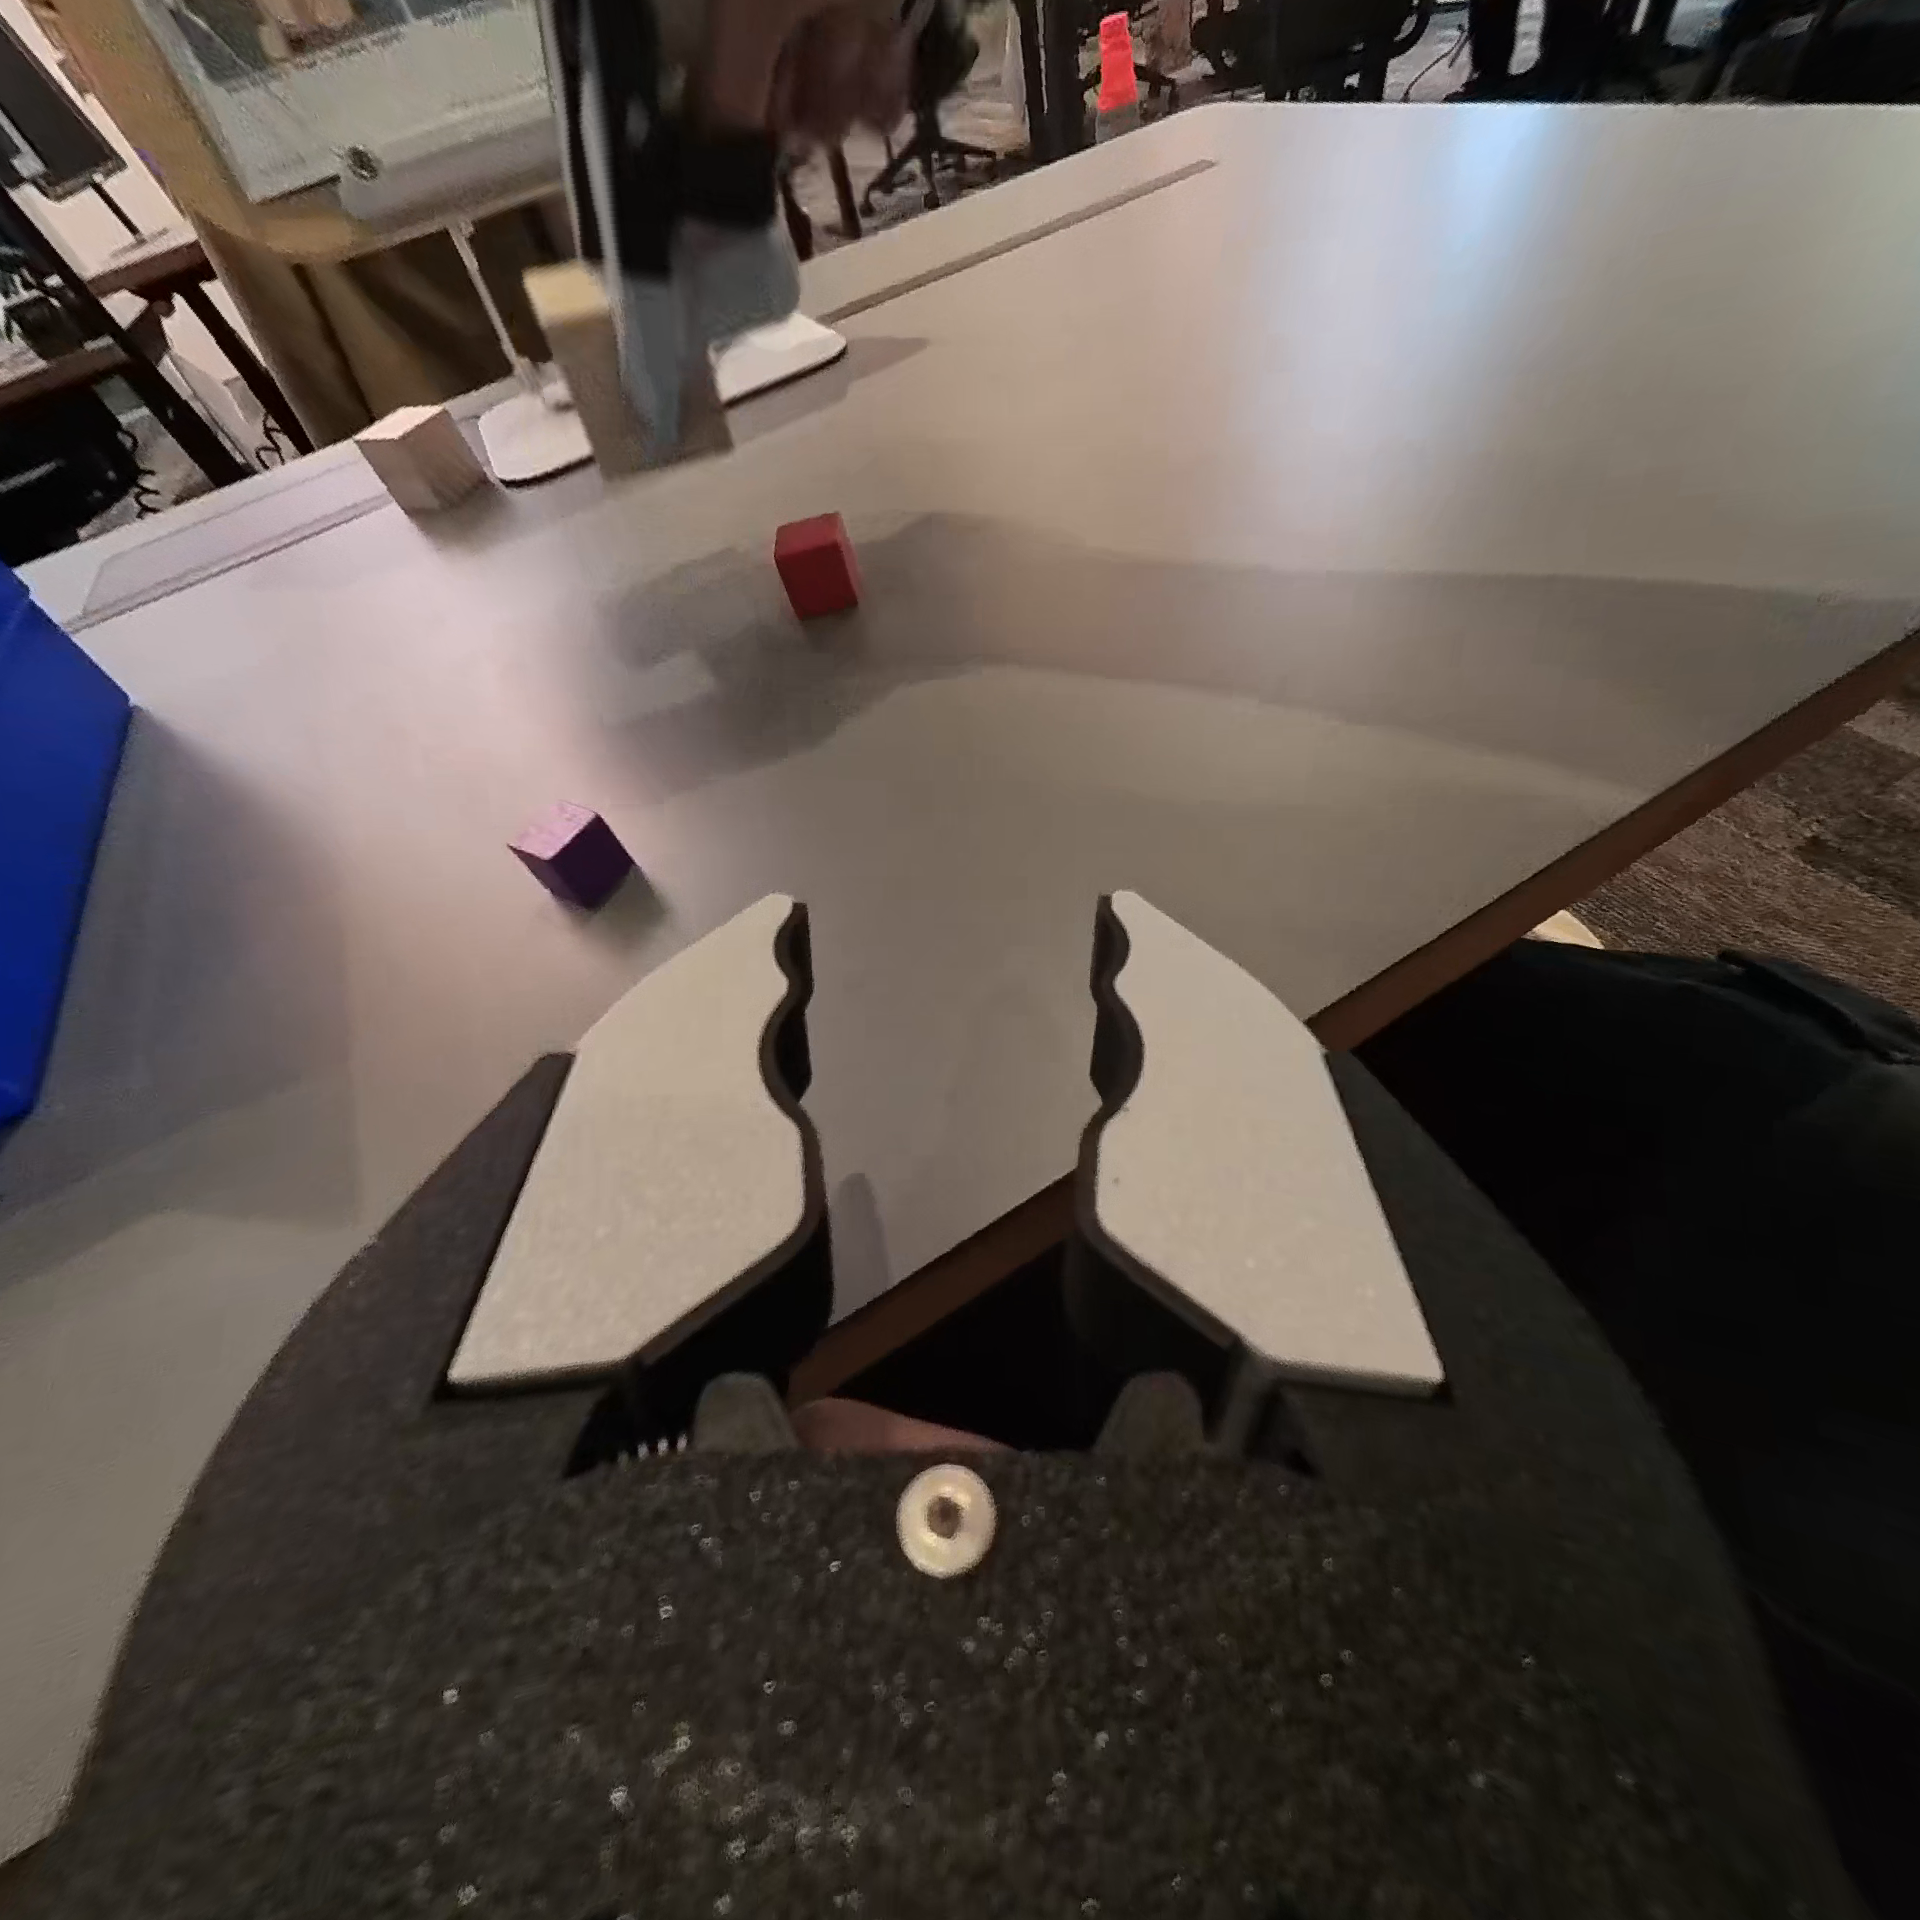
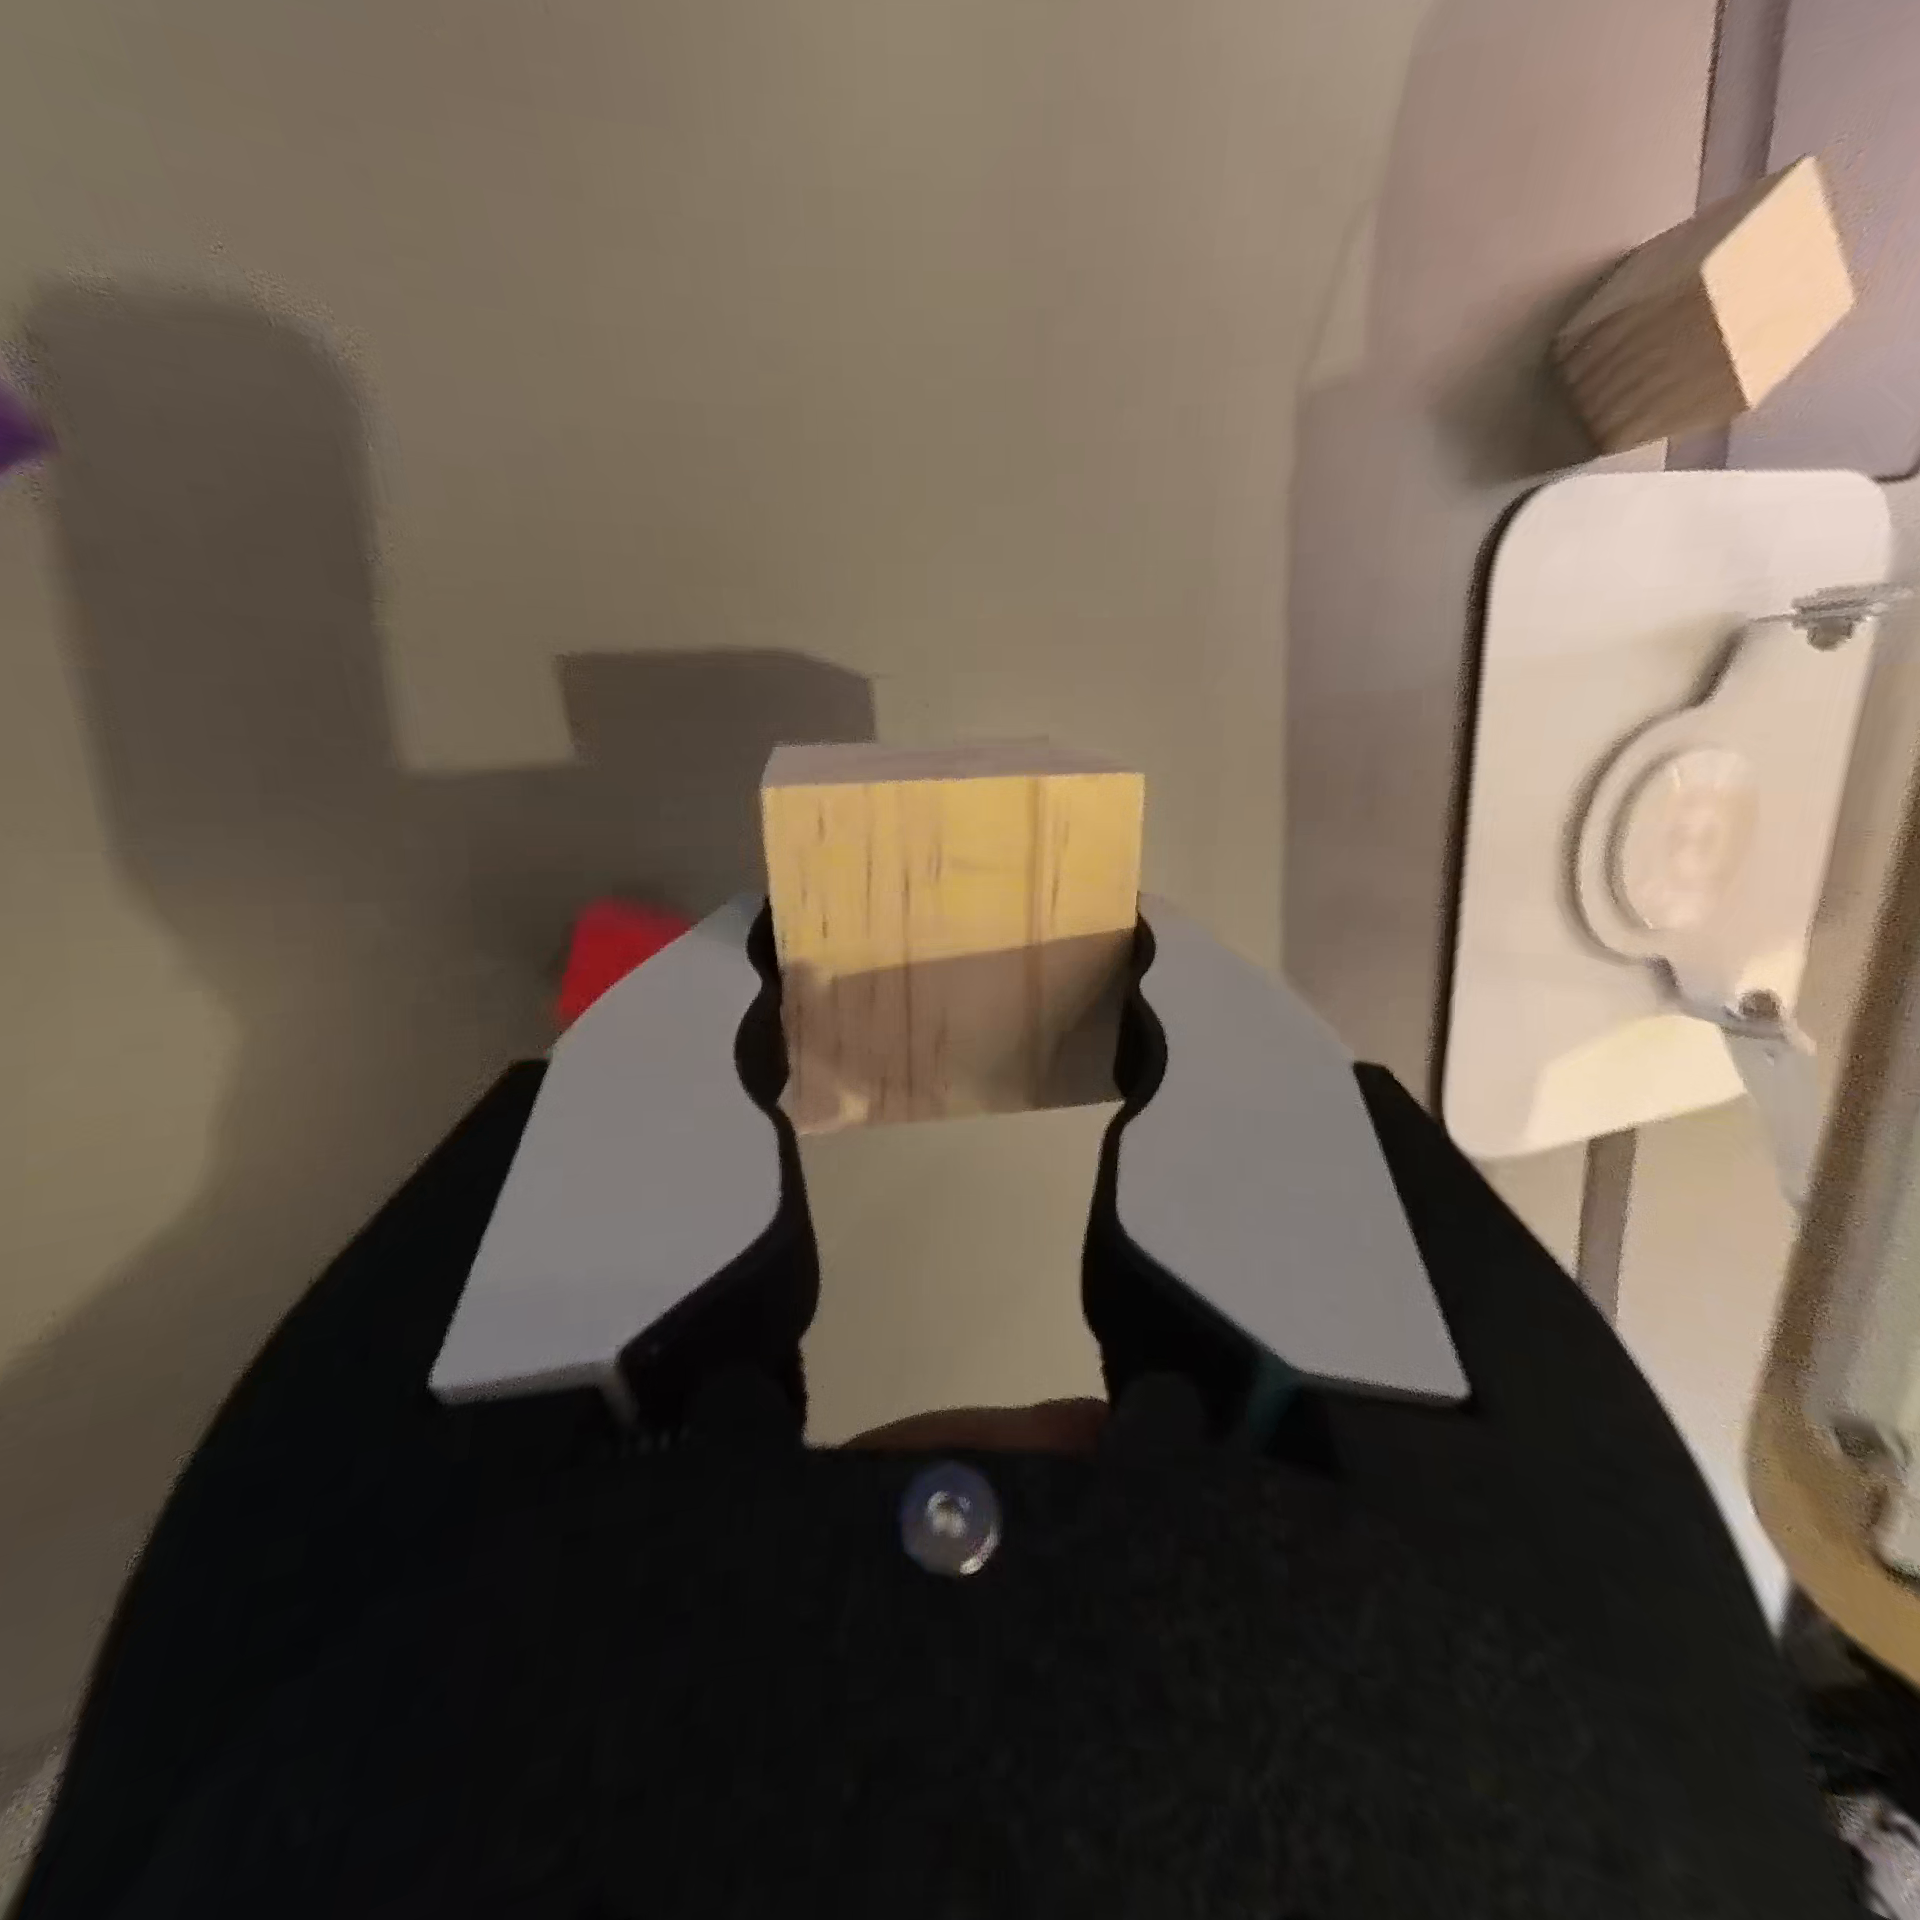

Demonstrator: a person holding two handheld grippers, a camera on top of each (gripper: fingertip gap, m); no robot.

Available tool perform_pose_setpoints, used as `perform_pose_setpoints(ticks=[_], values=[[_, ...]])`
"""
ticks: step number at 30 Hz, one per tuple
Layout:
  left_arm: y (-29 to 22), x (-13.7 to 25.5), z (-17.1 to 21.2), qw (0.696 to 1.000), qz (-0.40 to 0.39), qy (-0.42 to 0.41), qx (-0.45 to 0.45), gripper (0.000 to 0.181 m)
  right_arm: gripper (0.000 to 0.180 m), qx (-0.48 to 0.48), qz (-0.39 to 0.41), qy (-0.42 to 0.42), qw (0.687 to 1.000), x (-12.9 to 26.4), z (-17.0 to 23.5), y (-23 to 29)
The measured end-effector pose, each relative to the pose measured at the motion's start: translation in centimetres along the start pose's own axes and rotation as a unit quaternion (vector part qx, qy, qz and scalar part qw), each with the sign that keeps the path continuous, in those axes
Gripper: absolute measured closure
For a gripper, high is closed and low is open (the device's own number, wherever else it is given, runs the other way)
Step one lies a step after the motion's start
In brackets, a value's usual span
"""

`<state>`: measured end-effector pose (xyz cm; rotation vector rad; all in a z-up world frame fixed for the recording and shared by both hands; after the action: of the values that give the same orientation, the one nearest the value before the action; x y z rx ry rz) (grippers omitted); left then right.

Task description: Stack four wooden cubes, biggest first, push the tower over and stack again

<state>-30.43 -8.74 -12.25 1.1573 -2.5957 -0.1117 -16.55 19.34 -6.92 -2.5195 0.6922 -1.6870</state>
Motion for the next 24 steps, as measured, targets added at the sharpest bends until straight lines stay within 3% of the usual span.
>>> perform_pose_setpoints(ticks=[5, 10, 14, 16, 20, 24], values=[[-0.6, -0.4, 0.2, 1.0, 0.015, 0.012, 0.001, 0.13, 0.119, 0.029, -0.015, -0.002, 0.999, 4.8, 4.4, 3.4], [-1.4, -1.1, 0.4, 0.999, 0.022, 0.021, -0.014, 0.13, 0.119, 0.014, -0.043, 0.027, 0.999, 2.6, 9.2, 6.2], [-1.9, -1.5, 0.5, 0.999, 0.029, 0.029, -0.012, 0.13, 0.118, -0.005, -0.068, 0.032, 0.997, 0.7, 10.4, 7.5], [-2.0, -1.7, 0.7, 0.999, 0.03, 0.036, -0.011, 0.13, 0.104, 0.006, -0.047, 0.026, 0.999, 0.9, 10.6, 7.5], [-1.4, -1.6, 0.5, 0.997, 0.055, 0.059, 0.02, 0.13, 0.096, -0.011, 0.023, -0.063, 0.998, 5.9, 10.9, 8.7], [4.0, -3.0, -2.4, 0.995, 0.046, 0.083, 0.019, 0.129, 0.107, -0.091, 0.071, -0.22, 0.969, 10.8, 13.1, 15.3]])
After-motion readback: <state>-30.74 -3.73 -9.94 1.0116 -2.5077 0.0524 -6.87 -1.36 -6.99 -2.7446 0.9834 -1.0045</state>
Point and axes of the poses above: each gripper's, where its closed fingertips meet, x back along the fingers, z out of its underside, y = z × x across the jaws, the point moved 5 cm from there along x, back along the fingers, and after that the axes turned 6 degrees about -y, right-handed, at the moved point
